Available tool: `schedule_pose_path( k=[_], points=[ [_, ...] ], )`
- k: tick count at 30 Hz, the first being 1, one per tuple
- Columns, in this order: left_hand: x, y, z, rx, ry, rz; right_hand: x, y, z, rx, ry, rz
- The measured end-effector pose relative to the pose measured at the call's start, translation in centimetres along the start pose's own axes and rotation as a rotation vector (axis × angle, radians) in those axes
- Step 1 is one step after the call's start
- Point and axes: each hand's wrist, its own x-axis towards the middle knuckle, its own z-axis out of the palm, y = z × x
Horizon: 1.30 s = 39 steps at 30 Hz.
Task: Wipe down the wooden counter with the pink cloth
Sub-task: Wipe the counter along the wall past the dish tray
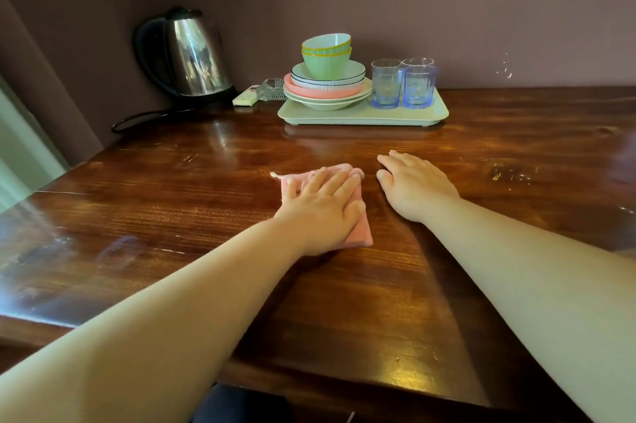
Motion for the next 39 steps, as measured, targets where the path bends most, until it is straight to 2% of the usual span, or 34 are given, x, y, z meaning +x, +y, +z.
schedule_pose_path(
  k=[3, 8, 11, 13, 16, 18, 23, 29, 35, 39],
  points=[
    [-1.9, -1.2, 0.8, -0.02, 0.025, 0.059, 0.0, 0.1, 0.0, -0.017, -0.008, 0.007],
    [0.1, -1.3, -0.7, 0.009, -0.01, -0.104, -0.4, -0.7, -0.4, -0.076, -0.019, 0.016],
    [-2.7, -1.8, 0.4, -0.003, 0.027, -0.009, -0.3, -1.7, -0.6, -0.153, -0.027, 0.044],
    [-4.5, -3.4, 0.6, -0.016, 0.042, 0.011, -0.1, -2.7, -0.5, -0.12, -0.02, 0.069],
    [-4.1, -5.6, -1.0, 0.002, 0.005, -0.184, -0.7, -4.9, 0.5, 0.037, -0.024, 0.089],
    [-4.1, -5.6, -1.5, 0.022, -0.004, -0.261, -1.3, -6.1, 1.6, 0.022, -0.024, 0.071],
    [-8.6, -5.6, 0.0, -0.015, 0.033, -0.119, -2.3, -6.1, 2.3, -0.021, 0.007, 0.059],
    [-6.9, -5.6, -1.5, 0.033, -0.004, -0.255, -2.9, -6.4, 1.8, -0.013, -0.01, 0.058],
    [-12.5, -6.6, -0.6, -0.013, 0.022, -0.114, -2.9, -6.6, 1.8, -0.026, -0.01, 0.058],
    [-11.4, -8.5, -2.4, 0.001, -0.007, -0.318, -3.1, -6.8, 1.7, -0.045, 0.007, 0.075]
  ],
)
